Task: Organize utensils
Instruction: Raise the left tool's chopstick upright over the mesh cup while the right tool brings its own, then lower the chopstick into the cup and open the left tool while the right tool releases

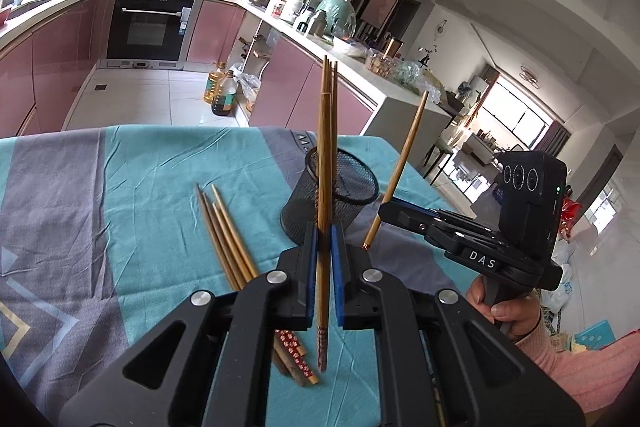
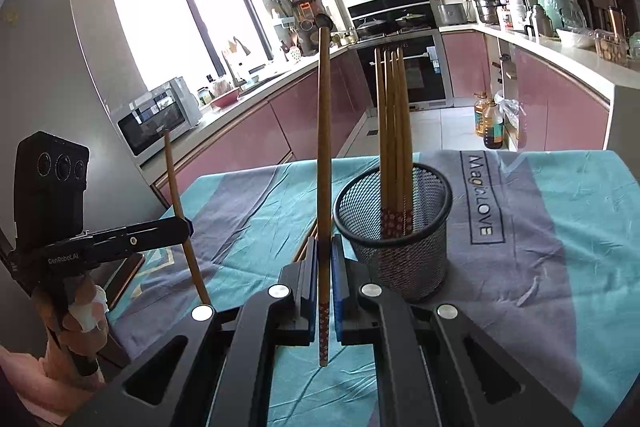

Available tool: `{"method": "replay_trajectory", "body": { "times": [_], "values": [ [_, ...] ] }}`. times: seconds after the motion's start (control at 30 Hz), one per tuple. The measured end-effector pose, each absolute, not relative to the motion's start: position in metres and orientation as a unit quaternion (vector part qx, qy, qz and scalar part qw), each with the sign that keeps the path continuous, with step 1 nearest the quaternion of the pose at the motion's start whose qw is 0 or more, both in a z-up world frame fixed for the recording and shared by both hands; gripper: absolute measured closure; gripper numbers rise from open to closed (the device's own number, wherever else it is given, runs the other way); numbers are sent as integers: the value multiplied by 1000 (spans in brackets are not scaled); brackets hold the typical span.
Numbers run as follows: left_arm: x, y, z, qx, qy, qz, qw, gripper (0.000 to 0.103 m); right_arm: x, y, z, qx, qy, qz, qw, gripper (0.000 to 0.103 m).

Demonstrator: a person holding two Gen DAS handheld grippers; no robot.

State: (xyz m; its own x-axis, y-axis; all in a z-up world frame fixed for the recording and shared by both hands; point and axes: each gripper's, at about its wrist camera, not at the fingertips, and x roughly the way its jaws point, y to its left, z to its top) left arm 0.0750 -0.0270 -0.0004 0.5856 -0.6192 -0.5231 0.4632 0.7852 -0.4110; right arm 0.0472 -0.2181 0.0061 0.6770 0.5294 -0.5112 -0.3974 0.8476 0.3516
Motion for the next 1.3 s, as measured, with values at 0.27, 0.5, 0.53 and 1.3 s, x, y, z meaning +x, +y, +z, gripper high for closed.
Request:
{"method": "replay_trajectory", "body": {
  "times": [0.27,0.5,0.53,1.3],
  "values": [
    [91,-36,23,-123,310,-309,891,96,52,-233,24,101,284,245,922,97],
    [102,-45,50,-117,282,-312,900,96,56,-240,44,92,259,238,931,97],
    [104,-46,55,-115,278,-312,901,96,57,-242,47,90,256,237,933,97],
    [130,-77,104,-82,238,-300,920,96,92,-248,78,77,216,221,948,97]
  ]
}}
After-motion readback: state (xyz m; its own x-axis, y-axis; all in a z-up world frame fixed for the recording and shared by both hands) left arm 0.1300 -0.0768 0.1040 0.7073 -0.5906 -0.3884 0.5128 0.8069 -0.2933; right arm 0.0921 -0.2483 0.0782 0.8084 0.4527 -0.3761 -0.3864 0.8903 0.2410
